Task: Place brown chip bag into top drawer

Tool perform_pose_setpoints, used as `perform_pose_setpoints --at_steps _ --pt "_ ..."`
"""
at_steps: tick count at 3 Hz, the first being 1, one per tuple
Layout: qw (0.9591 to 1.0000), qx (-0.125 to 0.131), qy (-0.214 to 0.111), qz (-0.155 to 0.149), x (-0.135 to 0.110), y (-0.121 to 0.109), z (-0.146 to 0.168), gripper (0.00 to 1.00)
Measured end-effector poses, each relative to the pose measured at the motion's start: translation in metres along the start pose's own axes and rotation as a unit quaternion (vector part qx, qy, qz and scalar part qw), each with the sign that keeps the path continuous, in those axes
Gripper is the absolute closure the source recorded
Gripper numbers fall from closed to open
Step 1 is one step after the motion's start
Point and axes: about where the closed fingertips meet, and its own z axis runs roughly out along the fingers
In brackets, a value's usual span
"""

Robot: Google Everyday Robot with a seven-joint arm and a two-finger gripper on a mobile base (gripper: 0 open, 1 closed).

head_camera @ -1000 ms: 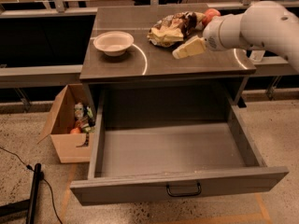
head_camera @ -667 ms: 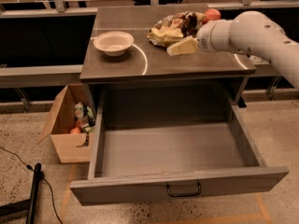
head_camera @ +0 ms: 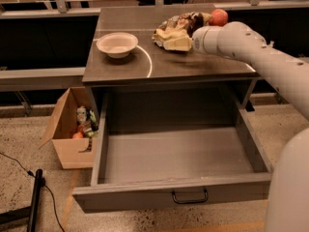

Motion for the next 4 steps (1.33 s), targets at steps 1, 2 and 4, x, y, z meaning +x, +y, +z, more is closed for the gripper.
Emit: perform_pose_setpoints --at_steps 1,2,4 --pt "0.9994 0.006 -0.014 0.032 -0.003 -0.006 0.026 0.00" --pt "0.9985 0.006 -0.028 0.046 -0.009 -0.009 0.044 0.18" --pt "0.9986 0.001 -0.041 0.035 -0.021 -0.010 0.053 0.65"
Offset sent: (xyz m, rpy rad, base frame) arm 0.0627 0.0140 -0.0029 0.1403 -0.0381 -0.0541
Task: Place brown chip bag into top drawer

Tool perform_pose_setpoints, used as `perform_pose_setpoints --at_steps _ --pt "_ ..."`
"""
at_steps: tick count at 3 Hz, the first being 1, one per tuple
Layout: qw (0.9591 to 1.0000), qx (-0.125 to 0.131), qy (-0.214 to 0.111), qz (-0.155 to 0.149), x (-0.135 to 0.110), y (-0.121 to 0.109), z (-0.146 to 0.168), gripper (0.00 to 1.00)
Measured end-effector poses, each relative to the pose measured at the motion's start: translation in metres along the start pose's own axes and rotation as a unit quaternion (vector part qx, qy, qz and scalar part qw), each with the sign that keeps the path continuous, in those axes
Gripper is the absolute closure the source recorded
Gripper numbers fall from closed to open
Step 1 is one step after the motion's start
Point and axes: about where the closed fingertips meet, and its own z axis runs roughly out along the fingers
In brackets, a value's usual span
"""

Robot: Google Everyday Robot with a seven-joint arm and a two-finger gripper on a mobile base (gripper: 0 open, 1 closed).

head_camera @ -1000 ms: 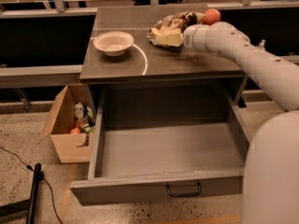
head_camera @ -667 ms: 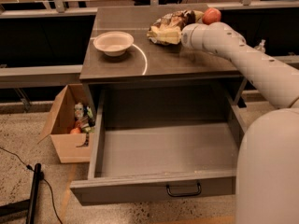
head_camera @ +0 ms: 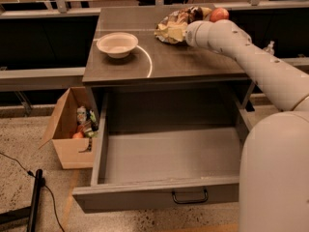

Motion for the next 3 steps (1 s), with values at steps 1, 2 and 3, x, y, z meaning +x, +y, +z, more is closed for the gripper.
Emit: perform_pose_setpoints --at_steps 1,2,3 --pt "0.9998 -0.018 -0.006 0.000 -0.009 0.003 -0.006 0.88" --pt "0.9967 -0.081 -0.004 -0.012 -0.031 0.026 -0.035 1.00" --pt "0.9891 -0.146 0.015 -0.018 -0.037 0.053 -0.073 1.00"
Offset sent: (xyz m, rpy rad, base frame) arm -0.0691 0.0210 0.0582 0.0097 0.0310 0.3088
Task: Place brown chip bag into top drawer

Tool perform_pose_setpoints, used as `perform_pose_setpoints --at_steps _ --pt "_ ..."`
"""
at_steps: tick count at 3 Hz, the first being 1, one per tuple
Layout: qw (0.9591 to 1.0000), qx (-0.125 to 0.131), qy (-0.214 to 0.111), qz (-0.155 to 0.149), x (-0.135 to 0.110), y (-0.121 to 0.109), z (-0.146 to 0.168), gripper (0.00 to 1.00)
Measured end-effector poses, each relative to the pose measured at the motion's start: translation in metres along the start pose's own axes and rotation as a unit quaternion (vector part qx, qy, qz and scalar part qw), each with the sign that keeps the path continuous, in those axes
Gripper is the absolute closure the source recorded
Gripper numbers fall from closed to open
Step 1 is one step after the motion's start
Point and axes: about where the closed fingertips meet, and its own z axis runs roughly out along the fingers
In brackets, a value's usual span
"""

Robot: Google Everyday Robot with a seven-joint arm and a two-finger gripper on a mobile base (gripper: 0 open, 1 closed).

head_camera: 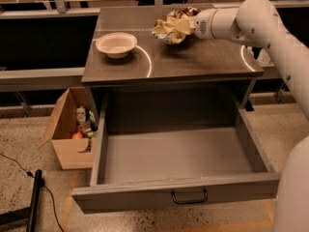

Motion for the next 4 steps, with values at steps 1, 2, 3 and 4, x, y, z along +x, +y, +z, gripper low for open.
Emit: perform_pose_setpoints --at_steps 1,2,3,4 --pt "0.9984 -0.046 0.026 -0.021 0.003 0.032 -0.039 1.00" --pt "0.9949 -0.083 0.032 -0.049 0.019 0.060 -0.079 1.00" --pt "0.9876 -0.115 0.031 -0.102 0.038 0.091 -0.123 1.00" --pt "0.9808 -0.139 0.039 -0.132 0.045 0.116 -0.173 1.00"
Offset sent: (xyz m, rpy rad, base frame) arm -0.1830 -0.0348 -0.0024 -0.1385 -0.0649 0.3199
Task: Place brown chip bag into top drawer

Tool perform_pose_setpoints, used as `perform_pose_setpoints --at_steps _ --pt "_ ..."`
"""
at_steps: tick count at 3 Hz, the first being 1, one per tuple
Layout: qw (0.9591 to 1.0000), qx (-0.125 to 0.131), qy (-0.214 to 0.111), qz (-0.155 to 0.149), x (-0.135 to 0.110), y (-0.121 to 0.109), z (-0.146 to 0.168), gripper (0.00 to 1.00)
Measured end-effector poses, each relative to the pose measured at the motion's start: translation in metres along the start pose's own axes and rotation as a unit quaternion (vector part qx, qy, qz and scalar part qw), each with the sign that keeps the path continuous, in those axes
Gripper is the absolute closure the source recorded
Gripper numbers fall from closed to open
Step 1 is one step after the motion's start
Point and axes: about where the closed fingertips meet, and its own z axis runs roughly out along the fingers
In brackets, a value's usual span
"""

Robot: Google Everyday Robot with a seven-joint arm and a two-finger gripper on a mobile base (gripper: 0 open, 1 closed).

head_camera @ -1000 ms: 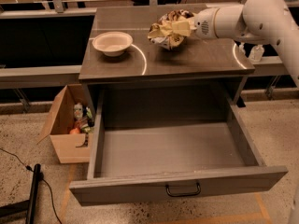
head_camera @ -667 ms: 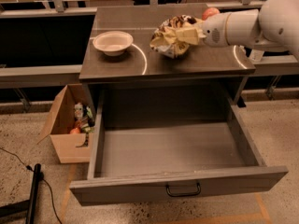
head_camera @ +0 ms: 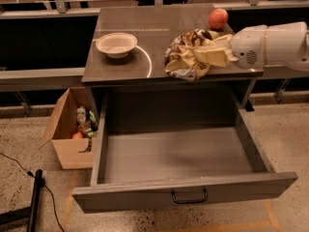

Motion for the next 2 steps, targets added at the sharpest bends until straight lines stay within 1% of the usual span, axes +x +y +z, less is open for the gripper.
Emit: perform_pose_setpoints --at_steps 1,2 --pt "0.9993 -0.037 0.006 -0.005 -0.004 0.032 -0.030 1.00" --pt "0.9958 -0.086 0.029 -0.010 0.001 0.070 -0.054 1.00"
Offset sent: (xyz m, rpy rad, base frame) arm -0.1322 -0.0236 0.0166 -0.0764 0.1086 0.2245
